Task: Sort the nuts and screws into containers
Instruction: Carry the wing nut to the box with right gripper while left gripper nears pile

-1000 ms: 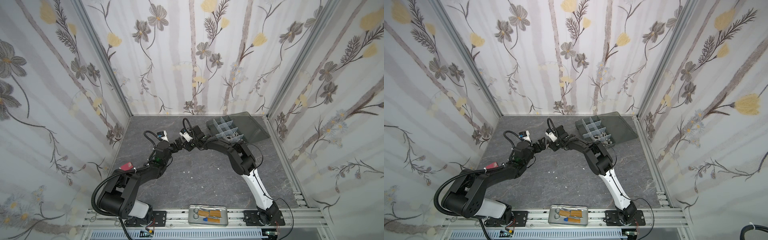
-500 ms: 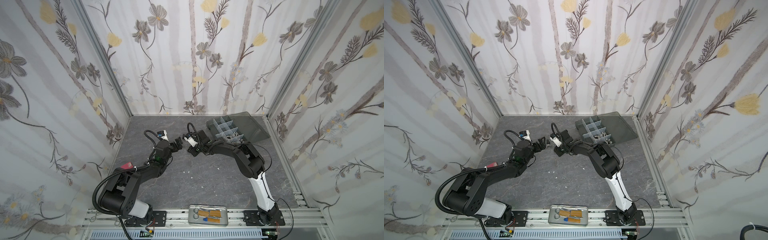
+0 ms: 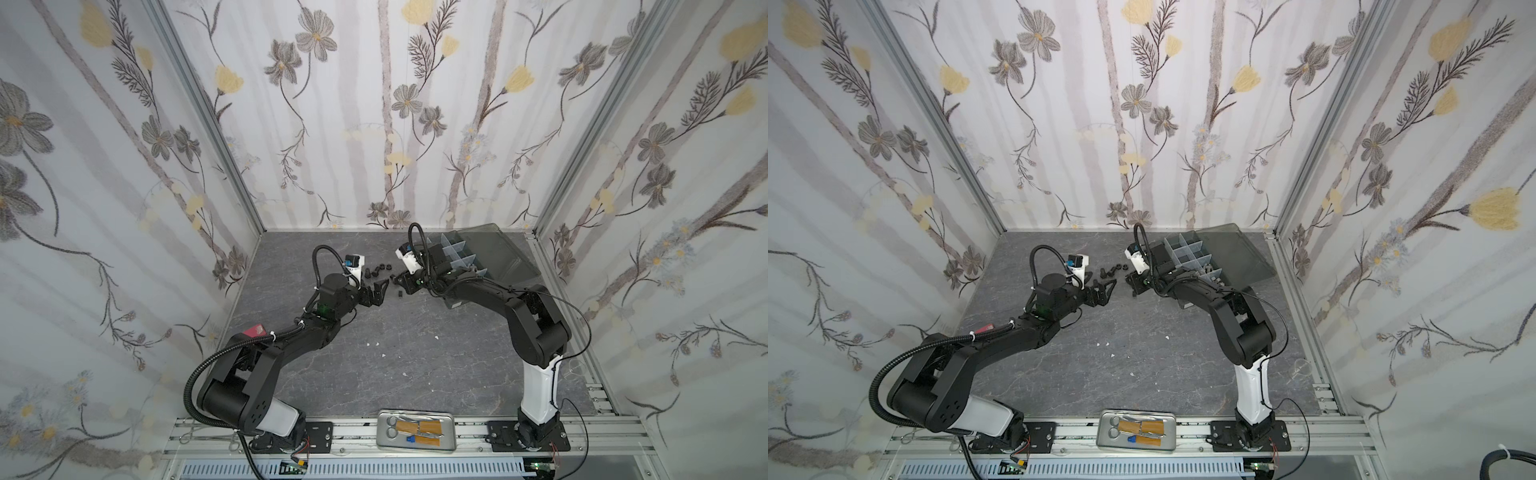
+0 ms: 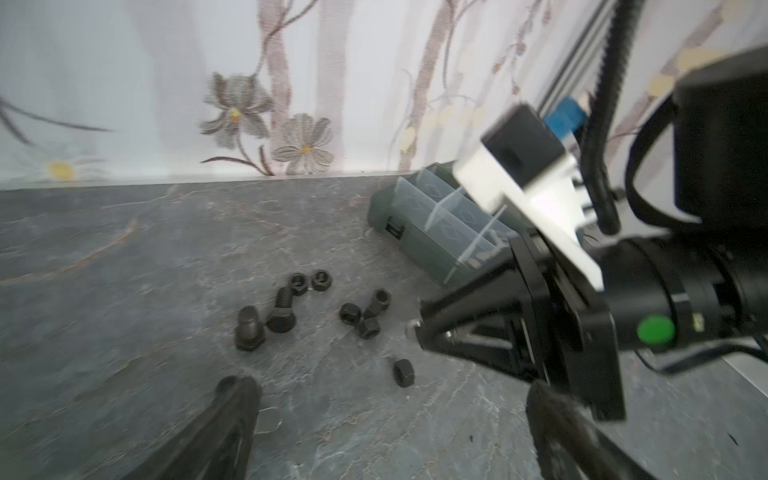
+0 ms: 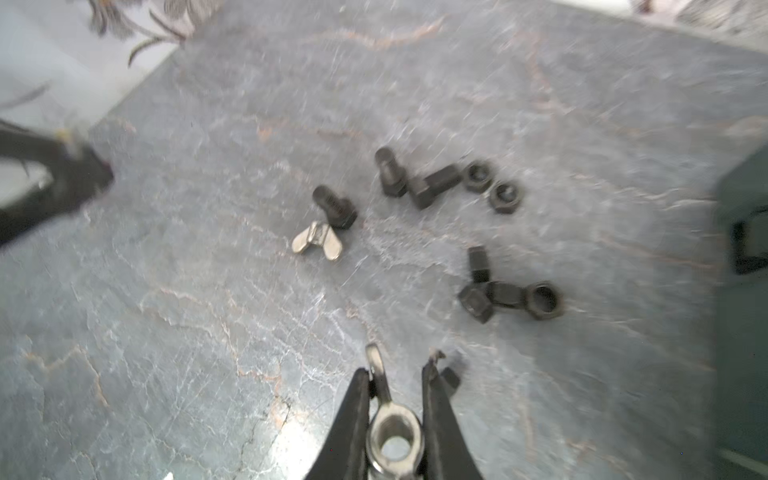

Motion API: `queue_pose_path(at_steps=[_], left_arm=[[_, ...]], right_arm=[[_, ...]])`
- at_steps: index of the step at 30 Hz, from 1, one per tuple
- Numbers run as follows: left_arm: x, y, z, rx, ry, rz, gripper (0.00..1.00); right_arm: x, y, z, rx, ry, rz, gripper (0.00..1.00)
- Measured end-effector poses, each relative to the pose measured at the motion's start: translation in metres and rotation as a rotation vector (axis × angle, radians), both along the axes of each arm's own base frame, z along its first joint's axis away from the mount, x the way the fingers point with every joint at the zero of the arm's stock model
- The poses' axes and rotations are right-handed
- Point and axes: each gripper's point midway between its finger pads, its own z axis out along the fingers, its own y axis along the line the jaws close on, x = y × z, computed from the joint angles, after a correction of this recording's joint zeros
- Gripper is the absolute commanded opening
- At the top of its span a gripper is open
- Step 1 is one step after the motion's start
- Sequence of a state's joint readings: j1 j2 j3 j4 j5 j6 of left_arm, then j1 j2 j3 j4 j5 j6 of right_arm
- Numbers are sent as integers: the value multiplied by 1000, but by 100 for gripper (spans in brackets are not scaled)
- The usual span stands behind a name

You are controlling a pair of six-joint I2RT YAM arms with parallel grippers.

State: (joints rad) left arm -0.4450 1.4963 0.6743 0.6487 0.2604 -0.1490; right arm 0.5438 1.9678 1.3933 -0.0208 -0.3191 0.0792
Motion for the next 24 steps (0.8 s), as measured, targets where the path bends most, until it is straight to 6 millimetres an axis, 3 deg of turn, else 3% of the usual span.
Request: queue_pose_path(at_steps=[3,11,18,22,24], left_arm=[[-6,-32,-1,36,-5,-115,100],[4,-95,-18,114,31,-274,100],[14,-134,-26,167,46,-341,100],[18,-137,-34,190,62,-323,100],[18,-136,-36,196,68,-319,100]], right_arm=[[19,-33,15,26,-13,-86,5],[47,-127,23,58,23,-322,5],[49,-195,-9,15,107,-514,6],[49,-216,-21,-22,120,-585,8],[50,-217,-28,-27,131,-596,10]])
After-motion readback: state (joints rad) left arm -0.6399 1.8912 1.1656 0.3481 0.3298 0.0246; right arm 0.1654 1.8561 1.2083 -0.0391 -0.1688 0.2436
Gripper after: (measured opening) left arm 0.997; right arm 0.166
